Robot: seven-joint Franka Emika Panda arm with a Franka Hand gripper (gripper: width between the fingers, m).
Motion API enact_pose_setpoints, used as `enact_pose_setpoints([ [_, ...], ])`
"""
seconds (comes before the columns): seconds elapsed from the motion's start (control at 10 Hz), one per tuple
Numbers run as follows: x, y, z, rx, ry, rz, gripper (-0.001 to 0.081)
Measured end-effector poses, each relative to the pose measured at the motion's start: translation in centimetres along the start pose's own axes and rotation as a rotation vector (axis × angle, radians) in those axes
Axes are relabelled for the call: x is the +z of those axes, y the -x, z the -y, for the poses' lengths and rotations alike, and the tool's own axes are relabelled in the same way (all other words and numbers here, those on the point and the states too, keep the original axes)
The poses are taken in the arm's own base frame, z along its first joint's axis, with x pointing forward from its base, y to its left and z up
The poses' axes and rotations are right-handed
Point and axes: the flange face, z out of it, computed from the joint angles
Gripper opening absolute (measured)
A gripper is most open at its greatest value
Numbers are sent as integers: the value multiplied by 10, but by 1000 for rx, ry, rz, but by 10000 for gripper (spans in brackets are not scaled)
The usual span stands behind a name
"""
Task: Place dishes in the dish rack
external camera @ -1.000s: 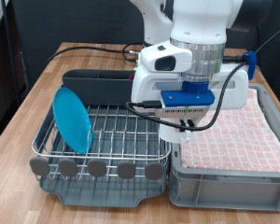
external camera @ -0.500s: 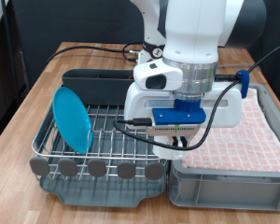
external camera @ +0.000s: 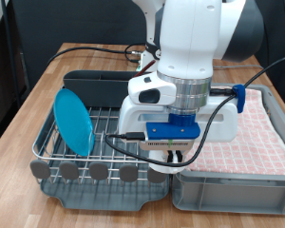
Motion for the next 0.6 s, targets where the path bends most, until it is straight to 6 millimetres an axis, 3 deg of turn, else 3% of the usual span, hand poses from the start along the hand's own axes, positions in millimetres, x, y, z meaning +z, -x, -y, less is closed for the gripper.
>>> enact_pose_setpoints([
  [0.6, 21, -5, -8, 2, -1, -1, 71],
])
